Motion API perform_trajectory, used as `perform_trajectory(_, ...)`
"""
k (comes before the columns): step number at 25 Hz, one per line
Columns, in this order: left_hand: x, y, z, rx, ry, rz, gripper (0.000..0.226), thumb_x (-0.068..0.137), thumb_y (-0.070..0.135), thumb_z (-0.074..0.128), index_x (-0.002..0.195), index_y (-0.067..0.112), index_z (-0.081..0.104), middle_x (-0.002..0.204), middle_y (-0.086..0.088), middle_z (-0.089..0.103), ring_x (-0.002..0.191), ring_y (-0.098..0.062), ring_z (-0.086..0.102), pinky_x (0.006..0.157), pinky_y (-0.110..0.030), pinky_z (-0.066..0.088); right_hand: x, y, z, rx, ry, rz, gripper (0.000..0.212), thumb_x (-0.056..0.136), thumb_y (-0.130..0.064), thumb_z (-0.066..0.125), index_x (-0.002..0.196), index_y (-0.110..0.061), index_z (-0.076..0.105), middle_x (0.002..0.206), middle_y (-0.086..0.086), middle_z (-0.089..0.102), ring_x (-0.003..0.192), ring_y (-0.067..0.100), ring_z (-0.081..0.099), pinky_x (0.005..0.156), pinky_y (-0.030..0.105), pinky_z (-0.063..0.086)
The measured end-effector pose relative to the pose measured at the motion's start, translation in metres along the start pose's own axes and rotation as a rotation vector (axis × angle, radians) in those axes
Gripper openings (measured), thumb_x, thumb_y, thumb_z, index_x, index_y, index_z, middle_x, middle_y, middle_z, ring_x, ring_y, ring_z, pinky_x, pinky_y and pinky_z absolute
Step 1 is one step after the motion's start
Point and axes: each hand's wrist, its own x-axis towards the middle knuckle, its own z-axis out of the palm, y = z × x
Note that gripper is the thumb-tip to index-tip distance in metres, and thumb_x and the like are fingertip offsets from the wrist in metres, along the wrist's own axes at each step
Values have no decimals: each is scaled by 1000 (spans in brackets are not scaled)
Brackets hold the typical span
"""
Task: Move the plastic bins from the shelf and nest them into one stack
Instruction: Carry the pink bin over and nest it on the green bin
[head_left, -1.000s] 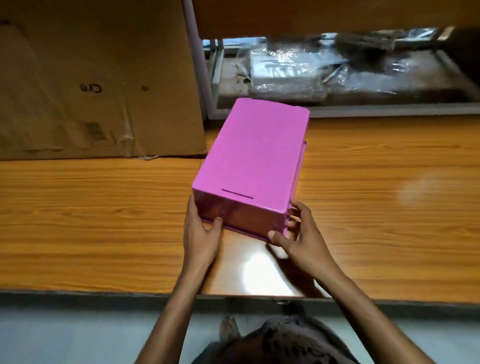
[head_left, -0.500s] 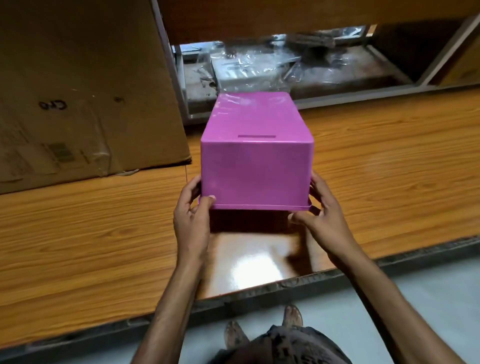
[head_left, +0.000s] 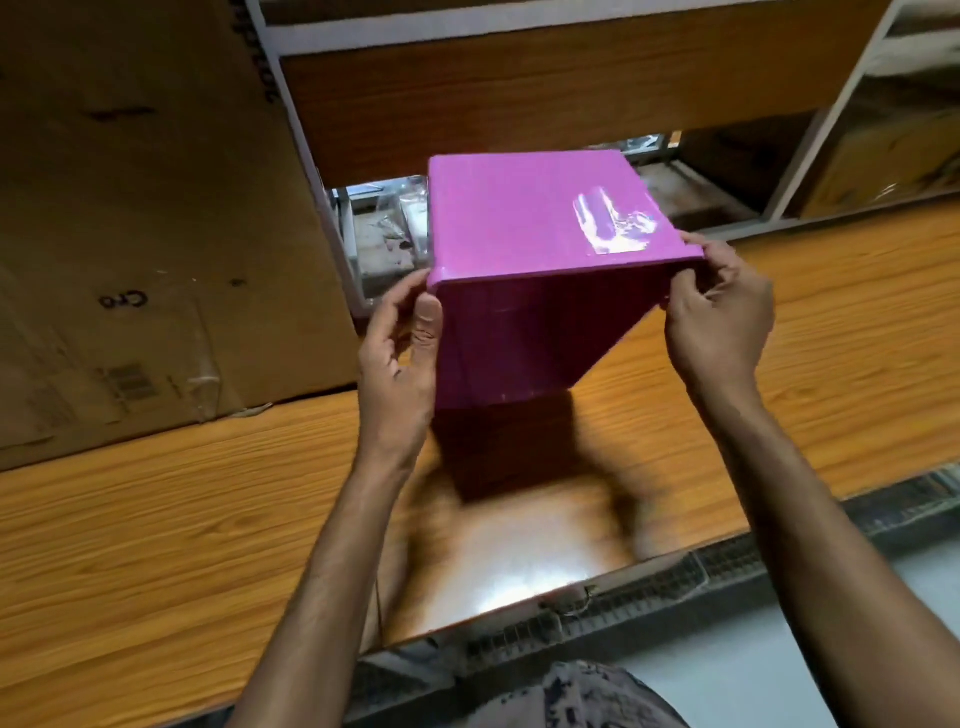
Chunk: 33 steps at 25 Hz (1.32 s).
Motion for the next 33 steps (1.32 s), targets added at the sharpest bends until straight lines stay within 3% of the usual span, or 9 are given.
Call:
perform_trajectory(4, -22, -30, 11, 154, -36, -2, 37, 93, 23, 75, 126, 33, 60, 126, 8, 62, 114, -1, 62, 82, -15, 52, 28, 9, -20, -17, -25, 146, 27, 83, -34, 52, 95, -42, 76, 80, -3, 77, 79, 22, 75, 76, 54, 60)
perform_trajectory(8, -35, -47, 17, 414, 11, 135, 33, 86, 7, 74, 97, 30, 54, 91, 4, 58, 73, -15, 59, 62, -29, 46, 36, 19, -34, 271, -91, 334, 21, 94, -22, 62, 78, -19, 75, 70, -5, 71, 65, 10, 64, 67, 30, 57)
perform_trajectory(10, -38, -41, 23, 497, -12, 221, 33, 85, 6, 72, 92, 29, 49, 82, 7, 53, 65, -14, 53, 59, -28, 44, 31, 24, -34, 418, -169, 422, 17, 101, -17, 62, 87, -19, 73, 74, -9, 72, 68, 1, 65, 68, 18, 55)
perform_trajectory(15, -27, -29, 22, 453, 72, 174, 19, 92, 17, 67, 93, 25, 50, 76, 14, 50, 63, -4, 50, 60, -19, 42, -9, 41, -42, 413, -433, 526, 25, 104, -8, 53, 115, -27, 64, 100, -13, 68, 83, -5, 63, 78, 25, 52)
perform_trajectory(20, -17, -65, -10, 225, 262, -12, 13, 101, 22, 62, 96, 21, 50, 85, 5, 50, 73, -3, 48, 69, -25, 42, -66, 30, -40, 174, -633, 222, 51, 103, -8, 56, 146, -37, 52, 137, -5, 58, 119, 1, 58, 95, 20, 50)
perform_trajectory(23, -27, -81, -20, 117, 415, -132, 21, 104, 10, 57, 95, 26, 48, 85, 5, 52, 71, 7, 52, 70, -17, 43, -84, -1, -32, -14, -643, -20, 63, 101, -7, 56, 155, -34, 41, 132, -5, 45, 123, 8, 48, 105, 21, 43)
perform_trajectory(27, -36, -99, -32, 99, 504, -222, 14, 98, 35, 56, 93, 29, 45, 83, 2, 49, 72, -6, 45, 70, -35, 38, -112, -31, -26, -145, -688, -278, 68, 99, -14, 59, 159, -35, 34, 126, -7, 41, 119, 13, 47, 103, 31, 46)
perform_trajectory(30, -38, -90, -34, 88, 483, -218, 15, 96, 37, 57, 93, 29, 45, 82, 1, 48, 71, -8, 44, 68, -34, 38, -107, -31, -27, -133, -679, -242, 67, 98, -13, 60, 158, -33, 37, 116, -11, 41, 108, 4, 47, 96, 23, 45)
perform_trajectory(33, -30, -69, -32, 23, 362, -272, 12, 98, 21, 62, 92, 27, 53, 80, 6, 54, 67, -1, 49, 63, -23, 40, -79, -16, -28, 35, -660, -9, 60, 91, -7, 63, 148, -25, 53, 112, -13, 52, 93, -7, 49, 88, 17, 43)
